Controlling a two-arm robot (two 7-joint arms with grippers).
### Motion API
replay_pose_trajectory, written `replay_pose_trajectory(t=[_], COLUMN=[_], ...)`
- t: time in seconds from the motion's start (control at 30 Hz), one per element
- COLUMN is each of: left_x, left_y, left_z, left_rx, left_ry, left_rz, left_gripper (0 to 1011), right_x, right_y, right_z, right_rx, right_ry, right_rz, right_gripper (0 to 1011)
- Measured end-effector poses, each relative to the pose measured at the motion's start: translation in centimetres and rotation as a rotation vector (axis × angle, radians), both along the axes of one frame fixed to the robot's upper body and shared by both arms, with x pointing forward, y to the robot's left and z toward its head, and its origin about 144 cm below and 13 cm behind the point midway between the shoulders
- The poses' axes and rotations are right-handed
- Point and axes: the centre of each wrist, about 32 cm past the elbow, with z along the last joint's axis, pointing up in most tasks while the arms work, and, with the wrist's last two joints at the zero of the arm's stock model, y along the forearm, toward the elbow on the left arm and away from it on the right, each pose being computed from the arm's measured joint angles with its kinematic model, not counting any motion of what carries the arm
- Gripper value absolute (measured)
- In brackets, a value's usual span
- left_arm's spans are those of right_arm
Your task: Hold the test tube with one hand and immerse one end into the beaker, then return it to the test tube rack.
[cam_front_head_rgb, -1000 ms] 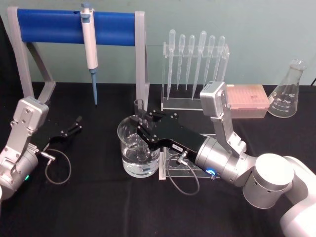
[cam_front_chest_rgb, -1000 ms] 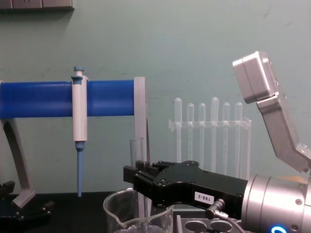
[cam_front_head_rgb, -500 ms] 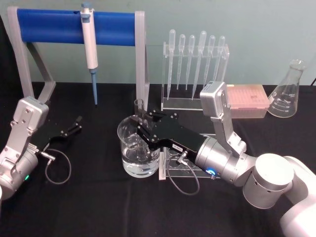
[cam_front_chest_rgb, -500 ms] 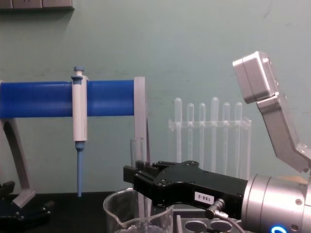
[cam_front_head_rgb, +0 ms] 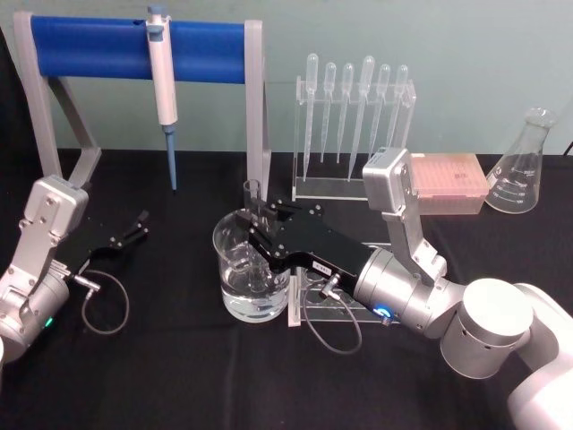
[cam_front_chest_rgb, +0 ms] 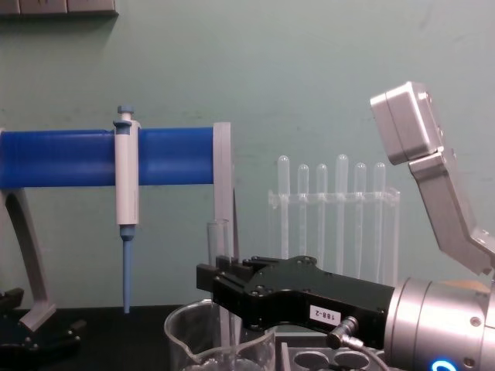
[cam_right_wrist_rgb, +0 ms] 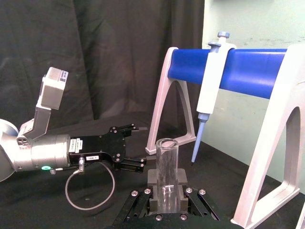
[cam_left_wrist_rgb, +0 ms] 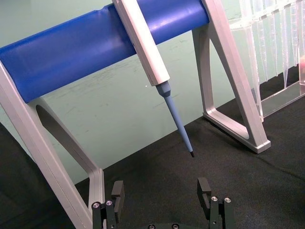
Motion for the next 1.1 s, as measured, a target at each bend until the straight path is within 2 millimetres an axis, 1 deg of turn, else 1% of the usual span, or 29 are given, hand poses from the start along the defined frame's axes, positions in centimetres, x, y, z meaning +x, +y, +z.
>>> replay_pose_trajectory(t=[1.1], left_x=[0.0], left_y=[0.0], left_z=[0.0], left_rx=[0.0], left_ry=[0.0], left_rz=[0.0], left_gripper=[1000], right_x=[0.0], right_y=[0.0], right_z=[0.0], right_rx=[0.0], right_ry=[0.0], right_rz=[0.0], right_gripper=[226])
